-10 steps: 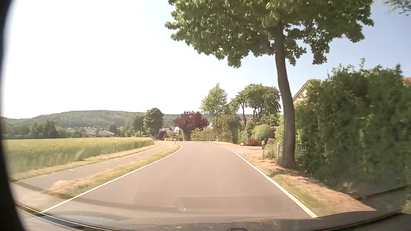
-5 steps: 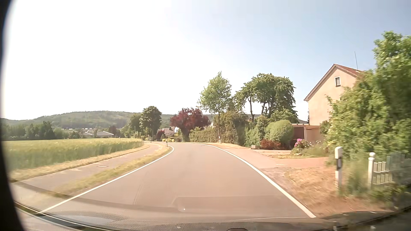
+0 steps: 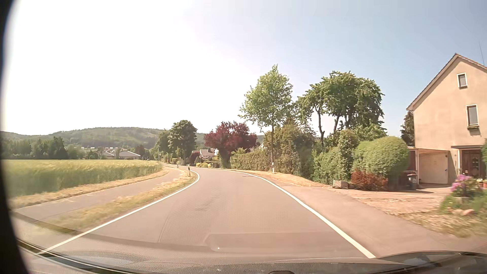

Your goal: Follow the waypoints while adhering to traffic rules and regulations

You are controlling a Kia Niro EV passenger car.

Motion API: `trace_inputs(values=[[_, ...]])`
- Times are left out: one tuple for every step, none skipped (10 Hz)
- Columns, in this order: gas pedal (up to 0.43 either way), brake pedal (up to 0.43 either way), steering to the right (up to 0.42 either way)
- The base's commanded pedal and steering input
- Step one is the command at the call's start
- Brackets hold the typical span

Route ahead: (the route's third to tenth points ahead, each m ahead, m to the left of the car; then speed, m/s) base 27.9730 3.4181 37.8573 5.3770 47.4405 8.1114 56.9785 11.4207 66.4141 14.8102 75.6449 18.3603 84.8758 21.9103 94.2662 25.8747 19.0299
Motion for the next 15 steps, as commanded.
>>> trace_inputs(values=[[0.248, 0.000, -0.026], [0.248, 0.000, -0.029], [0.248, 0.000, -0.032], [0.248, 0.000, -0.035], [0.248, 0.000, -0.036], [0.248, 0.000, -0.036], [0.248, 0.000, -0.038], [0.248, 0.000, -0.041], [0.248, 0.000, -0.041], [0.248, 0.000, -0.041], [0.248, 0.000, -0.042], [0.248, 0.000, -0.043], [0.248, 0.000, -0.044], [0.260, 0.000, -0.044], [0.260, 0.000, -0.044]])
